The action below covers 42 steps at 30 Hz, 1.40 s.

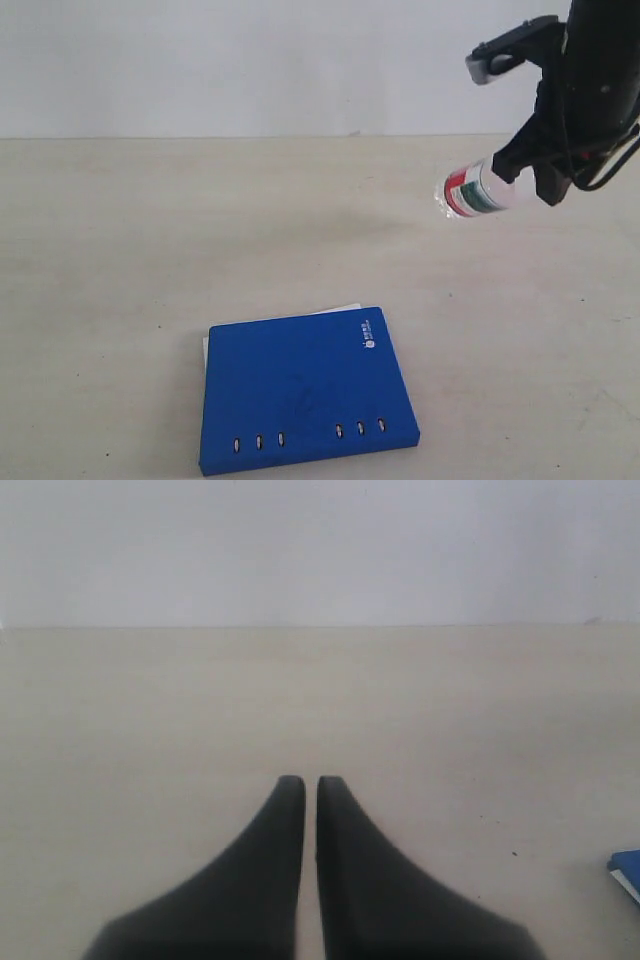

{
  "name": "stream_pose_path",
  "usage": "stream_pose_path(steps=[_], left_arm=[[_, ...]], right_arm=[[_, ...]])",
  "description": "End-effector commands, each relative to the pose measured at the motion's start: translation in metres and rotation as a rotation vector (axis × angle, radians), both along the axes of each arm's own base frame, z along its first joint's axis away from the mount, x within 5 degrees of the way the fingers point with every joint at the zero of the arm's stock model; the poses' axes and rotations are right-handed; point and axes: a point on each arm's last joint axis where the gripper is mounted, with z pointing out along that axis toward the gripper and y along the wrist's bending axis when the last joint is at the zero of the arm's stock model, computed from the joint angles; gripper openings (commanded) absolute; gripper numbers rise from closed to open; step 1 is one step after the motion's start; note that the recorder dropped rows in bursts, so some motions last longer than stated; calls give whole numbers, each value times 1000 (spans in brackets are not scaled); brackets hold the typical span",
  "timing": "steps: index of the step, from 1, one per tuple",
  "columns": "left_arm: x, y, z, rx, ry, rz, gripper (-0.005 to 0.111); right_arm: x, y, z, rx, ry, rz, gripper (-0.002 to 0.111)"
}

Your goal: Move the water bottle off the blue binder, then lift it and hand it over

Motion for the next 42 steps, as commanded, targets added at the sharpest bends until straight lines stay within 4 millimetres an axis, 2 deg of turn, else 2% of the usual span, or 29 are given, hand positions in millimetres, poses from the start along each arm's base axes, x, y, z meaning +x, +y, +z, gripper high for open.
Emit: stream_pose_path(steps=[1,6,12,32,34,37,40,42], left_arm=[[0,0,-1,-1,-3,2,4],[0,0,-1,-1,-3,2,4],[0,0,0,-1,-5,2,4],[0,0,-1,-1,-4,2,4],[1,0,3,23,-49,-3,4],[2,-2,16,-179,-184,-5,4],[1,-1,30,-240,-345,-2,4],[-1,1,40,-384,-454,3,4]], right_arm=[[2,5,19,75,-57,-3,0],[-2,17,18,207,-13,11,0],[-7,22,24,276,-7,18,0],[-7,22,25,282,-10,11,0],[-7,22,25,282,-10,11,0],[-7,22,25,282,-10,11,0],[-7,22,25,282,-10,11,0],[-8,23,25,298,-5,8,0]])
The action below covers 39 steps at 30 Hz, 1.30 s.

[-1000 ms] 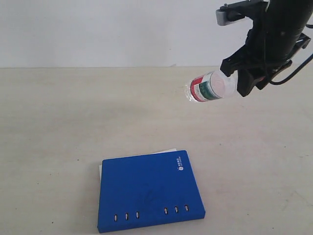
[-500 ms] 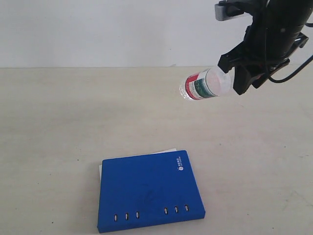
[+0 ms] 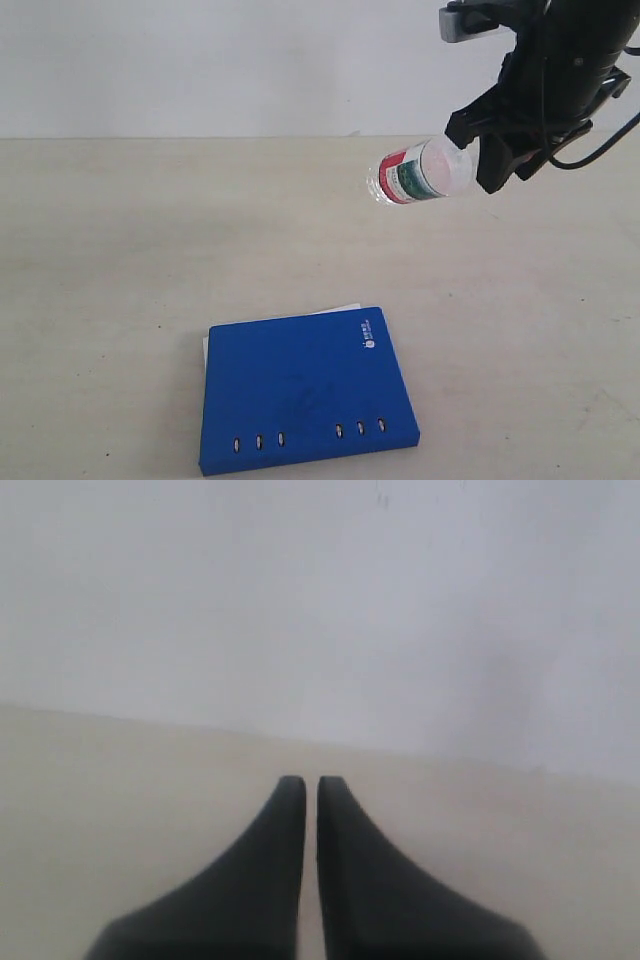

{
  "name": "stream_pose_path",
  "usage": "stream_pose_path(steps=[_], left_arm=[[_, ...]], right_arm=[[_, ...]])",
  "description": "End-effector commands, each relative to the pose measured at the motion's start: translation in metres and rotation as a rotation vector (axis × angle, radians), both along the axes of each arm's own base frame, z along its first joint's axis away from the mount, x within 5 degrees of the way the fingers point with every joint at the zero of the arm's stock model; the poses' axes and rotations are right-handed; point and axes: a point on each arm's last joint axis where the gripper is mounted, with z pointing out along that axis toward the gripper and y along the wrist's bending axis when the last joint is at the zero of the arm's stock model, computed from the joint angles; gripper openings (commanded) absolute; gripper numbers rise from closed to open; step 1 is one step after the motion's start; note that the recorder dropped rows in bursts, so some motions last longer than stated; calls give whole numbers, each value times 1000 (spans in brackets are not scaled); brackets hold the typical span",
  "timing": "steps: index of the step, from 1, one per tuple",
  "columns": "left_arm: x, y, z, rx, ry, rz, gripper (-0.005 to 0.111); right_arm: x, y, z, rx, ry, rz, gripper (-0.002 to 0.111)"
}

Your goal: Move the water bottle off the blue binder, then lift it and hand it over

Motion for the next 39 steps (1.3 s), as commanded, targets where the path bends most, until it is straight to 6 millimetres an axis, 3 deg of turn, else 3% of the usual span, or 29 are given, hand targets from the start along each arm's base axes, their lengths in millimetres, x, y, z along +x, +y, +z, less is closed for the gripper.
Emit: stream_pose_path(steps=[1,2,4,7,11,12,13,14,15,16,17,18,19,20,22,25,29,34,39], left_arm=[[-4,5,23,-343,-269,-4,4],[-6,3,28,-411,-327,-43,4],[-5,-6,32,-336,-335,-148,4],[-4,-37,54,-210,-334,-488,4],[34,-55,72,-81,-148,-665,4],[64,-63,75,-67,-66,-750,4],[79,-67,73,-74,-27,-799,4],[112,-76,68,-105,6,-926,4],[127,-79,68,-125,13,-955,4],[163,-87,57,-173,73,-954,4],[183,-93,49,-188,110,-938,4],[221,-107,33,-187,168,-903,4],[237,-114,22,-198,209,-885,4],[269,-134,10,-180,263,-860,4],[312,-165,2,-82,318,-813,4],[353,-206,-2,60,305,-825,4],[382,-234,-14,122,379,-817,4],[375,-259,-36,216,441,-998,4],[363,-274,-50,258,551,-1057,4]], right_arm=[[-1,2,9,41,-25,-8,0],[-2,4,9,64,-20,12,0],[-3,6,9,91,-12,15,0],[-3,8,10,110,-9,31,0],[-3,9,10,114,-9,33,0],[-3,9,10,116,-8,33,0],[-3,9,10,116,-8,33,0],[-3,9,10,115,-9,37,0],[-3,9,10,114,-9,39,0],[-3,9,10,117,-8,39,0],[-3,9,10,117,-8,39,0],[-4,9,10,121,-7,38,0],[-4,9,10,121,-7,38,0],[-4,9,10,121,-7,38,0],[-4,11,10,132,-6,47,0],[-4,12,10,146,-3,51,0],[-4,12,10,149,-2,51,0],[-6,18,12,212,9,75,0],[-6,18,12,210,5,92,0]])
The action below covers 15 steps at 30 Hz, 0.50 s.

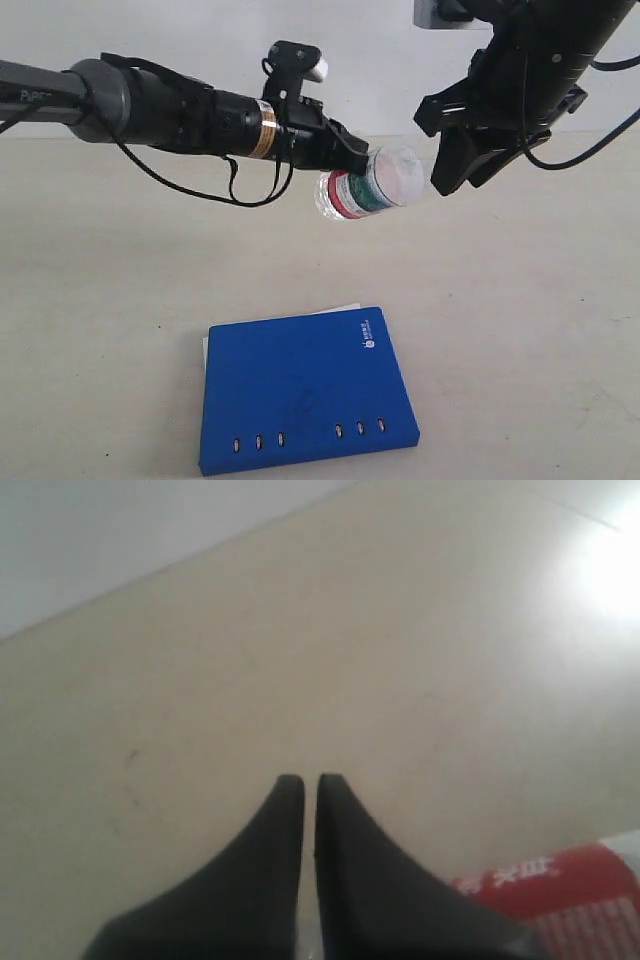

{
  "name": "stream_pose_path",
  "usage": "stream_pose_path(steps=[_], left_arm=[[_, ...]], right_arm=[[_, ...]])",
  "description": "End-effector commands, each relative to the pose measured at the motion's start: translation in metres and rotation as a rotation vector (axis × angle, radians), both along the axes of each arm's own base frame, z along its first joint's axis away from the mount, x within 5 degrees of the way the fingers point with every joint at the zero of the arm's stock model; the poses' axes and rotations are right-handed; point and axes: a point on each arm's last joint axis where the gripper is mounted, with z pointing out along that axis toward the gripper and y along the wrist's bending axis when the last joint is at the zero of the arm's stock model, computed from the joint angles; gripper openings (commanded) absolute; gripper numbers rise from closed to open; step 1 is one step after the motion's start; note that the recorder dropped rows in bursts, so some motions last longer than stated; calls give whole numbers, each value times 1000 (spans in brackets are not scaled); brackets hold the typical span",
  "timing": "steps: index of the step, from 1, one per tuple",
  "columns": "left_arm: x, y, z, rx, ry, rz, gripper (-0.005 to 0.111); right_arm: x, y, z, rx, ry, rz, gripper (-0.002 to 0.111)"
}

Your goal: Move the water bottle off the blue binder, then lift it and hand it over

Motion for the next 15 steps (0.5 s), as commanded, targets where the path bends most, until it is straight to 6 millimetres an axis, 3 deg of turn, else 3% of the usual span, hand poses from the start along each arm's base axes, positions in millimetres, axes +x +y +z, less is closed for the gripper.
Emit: stream_pose_path(steps=[1,15], left_arm=[[-18,-16,-8,23,91,-125,4],[-46,-26,1,-107,233,-410,4]], right_arm=[[0,-1,8,3,-47,17,0],[6,-20,5,-192,-77,-115,0]])
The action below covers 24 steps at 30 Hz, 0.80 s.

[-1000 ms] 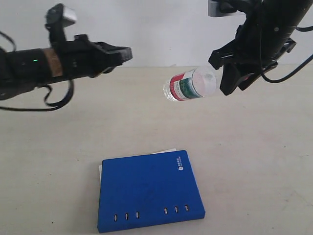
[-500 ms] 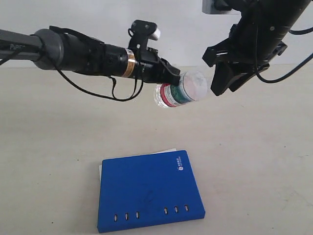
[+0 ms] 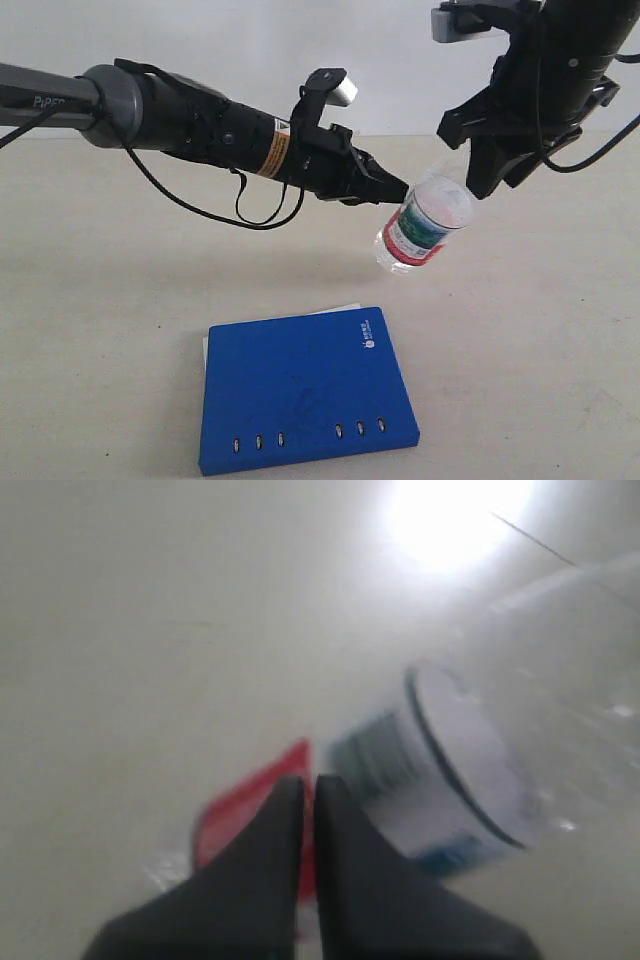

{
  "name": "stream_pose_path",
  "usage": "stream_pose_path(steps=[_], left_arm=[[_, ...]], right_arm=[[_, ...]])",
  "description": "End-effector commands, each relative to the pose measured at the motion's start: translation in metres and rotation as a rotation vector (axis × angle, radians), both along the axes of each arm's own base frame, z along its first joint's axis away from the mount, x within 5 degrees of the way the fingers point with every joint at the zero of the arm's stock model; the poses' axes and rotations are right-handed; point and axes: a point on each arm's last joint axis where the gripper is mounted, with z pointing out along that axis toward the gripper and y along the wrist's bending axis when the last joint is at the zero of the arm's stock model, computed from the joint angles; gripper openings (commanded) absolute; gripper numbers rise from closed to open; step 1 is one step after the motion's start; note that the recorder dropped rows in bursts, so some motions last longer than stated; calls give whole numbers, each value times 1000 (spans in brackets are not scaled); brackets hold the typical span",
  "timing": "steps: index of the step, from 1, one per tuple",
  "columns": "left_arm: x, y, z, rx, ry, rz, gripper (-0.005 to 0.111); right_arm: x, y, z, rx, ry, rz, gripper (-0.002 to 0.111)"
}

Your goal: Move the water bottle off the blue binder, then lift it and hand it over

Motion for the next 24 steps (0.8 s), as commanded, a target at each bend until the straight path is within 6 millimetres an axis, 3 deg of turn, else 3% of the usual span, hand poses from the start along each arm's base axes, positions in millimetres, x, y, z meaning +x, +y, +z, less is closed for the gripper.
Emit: stream_pose_path(steps=[1,7,13,16,24], left_arm=[[-15,-7,4,-48,50,-133,4],[-17,-8,7,-55,37,-159,4],[25,12,11,95,-111,313,4],[35,20,7,145,-165,433,4],[18,-7,-14,58,-161,87,4]], right_arm=[[3,-7,8,-49,-69,-58,0],[3,-5,8,-26,-61,-56,0],[3,-5,8,-26,-61,-56,0],[3,-4,8,-18,-59,-57,0],[0,5,10,81,-37,0,0]])
